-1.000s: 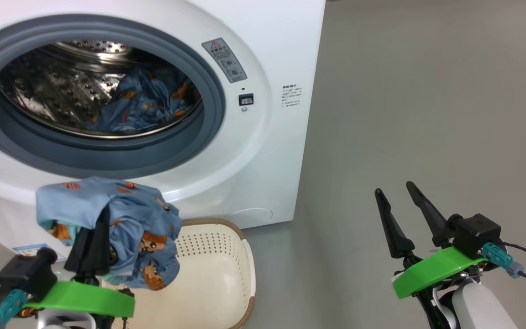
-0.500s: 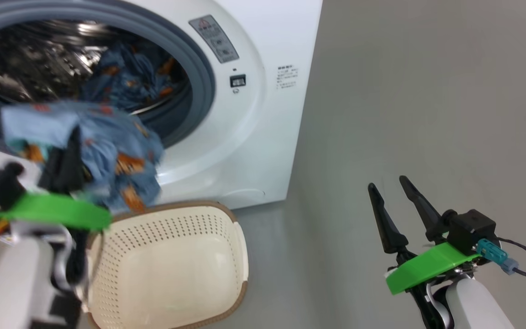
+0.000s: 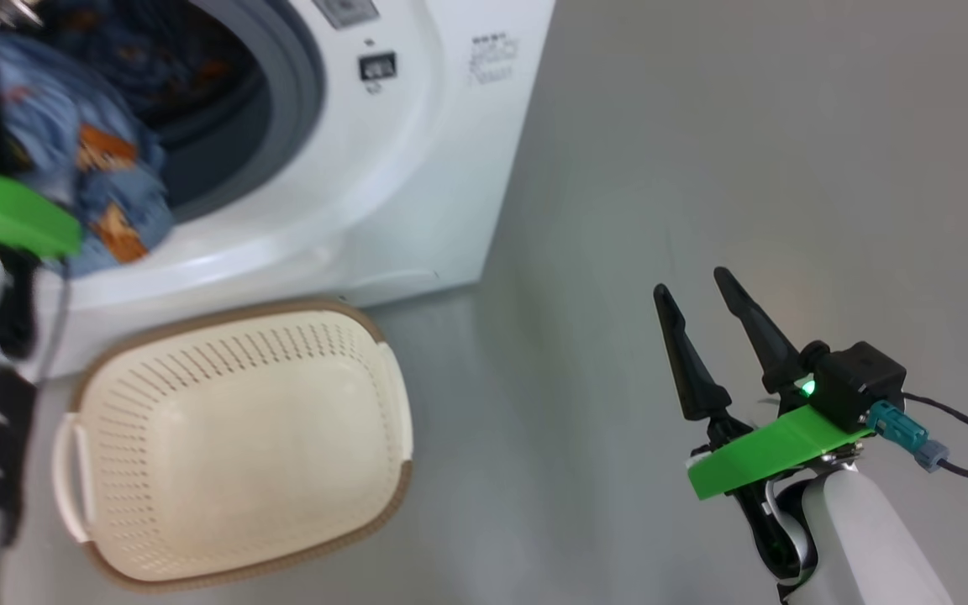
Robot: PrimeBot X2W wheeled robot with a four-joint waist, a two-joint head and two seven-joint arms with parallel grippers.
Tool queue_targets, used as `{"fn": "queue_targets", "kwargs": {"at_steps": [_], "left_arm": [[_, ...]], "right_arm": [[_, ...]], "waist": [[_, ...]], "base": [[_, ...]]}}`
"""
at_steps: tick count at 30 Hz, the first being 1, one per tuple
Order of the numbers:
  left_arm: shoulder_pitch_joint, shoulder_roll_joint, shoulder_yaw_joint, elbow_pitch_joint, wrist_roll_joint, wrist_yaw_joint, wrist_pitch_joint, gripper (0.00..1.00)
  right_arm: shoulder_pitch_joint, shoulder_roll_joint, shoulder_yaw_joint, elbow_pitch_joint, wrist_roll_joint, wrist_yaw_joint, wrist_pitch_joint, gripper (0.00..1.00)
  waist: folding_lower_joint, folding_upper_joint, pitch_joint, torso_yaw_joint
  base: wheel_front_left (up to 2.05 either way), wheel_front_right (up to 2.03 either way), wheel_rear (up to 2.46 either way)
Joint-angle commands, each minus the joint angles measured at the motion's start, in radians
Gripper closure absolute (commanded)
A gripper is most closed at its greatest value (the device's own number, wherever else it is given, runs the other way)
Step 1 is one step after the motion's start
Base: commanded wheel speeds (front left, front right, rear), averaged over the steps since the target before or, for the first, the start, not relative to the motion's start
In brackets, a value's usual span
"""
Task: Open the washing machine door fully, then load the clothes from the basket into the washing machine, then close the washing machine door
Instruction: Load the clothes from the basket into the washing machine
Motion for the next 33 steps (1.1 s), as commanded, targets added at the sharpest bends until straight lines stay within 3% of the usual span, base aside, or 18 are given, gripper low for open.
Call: {"fn": "queue_targets", "kwargs": {"at_steps": [1,11,15,20,22,23,24,25,33], "left_arm": [[-0.046,0.06,0.019,-0.004,-0.01,-0.002,-0.006,1.0],[-0.253,0.139,-0.019,0.114,-0.022,-0.003,-0.006,1.0],[-0.335,0.166,-0.047,0.092,0.002,-0.003,-0.006,1.0],[-0.401,0.17,0.051,-0.045,0.071,-0.002,-0.006,1.0],[-0.387,0.155,0.083,-0.034,0.091,-0.002,-0.006,1.0],[-0.376,0.145,0.083,0.01,0.095,0.0,-0.006,0.84],[-0.376,0.14,0.081,0.046,0.1,0.0,-0.006,0.04],[-0.379,0.138,0.081,0.079,0.105,0.0,-0.006,0.0],[-0.407,0.107,0.056,0.319,0.102,-0.001,-0.005,0.0]], "right_arm": [[-0.011,0.009,0.022,-0.029,-0.02,0.002,-0.012,0.0],[-0.032,0.012,0.044,-0.062,0.025,0.002,-0.012,0.0],[-0.044,0.012,0.062,-0.076,0.041,0.002,-0.012,0.0],[-0.054,0.012,0.061,-0.086,0.047,0.002,-0.012,0.0],[-0.055,0.012,0.06,-0.085,0.048,0.002,-0.012,0.0],[-0.055,0.012,0.06,-0.081,0.049,0.002,-0.012,0.0],[-0.054,0.012,0.062,-0.077,0.049,0.002,-0.012,0.0],[-0.054,0.012,0.064,-0.075,0.05,0.002,-0.012,0.0],[-0.061,0.012,0.065,-0.061,0.048,0.002,-0.012,0.0]], "waist": [[0.0,0.0,0.09,-0.062],[0.0,0.0,0.221,-0.128],[0.0,0.0,0.253,-0.15],[0.0,0.0,0.278,-0.163],[0.0,0.0,0.277,-0.164],[0.0,0.0,0.274,-0.163],[0.0,0.0,0.273,-0.161],[0.0,0.0,0.273,-0.161],[0.0,0.0,0.251,-0.139]], "base": [[0.0,0.0,0.0],[0.0,0.0,0.0],[0.0,0.0,0.0],[0.0,0.0,0.0],[0.0,0.0,0.0],[0.0,0.0,0.0],[0.0,0.0,0.0],[0.0,0.0,0.0],[0.0,0.0,0.0]]}}
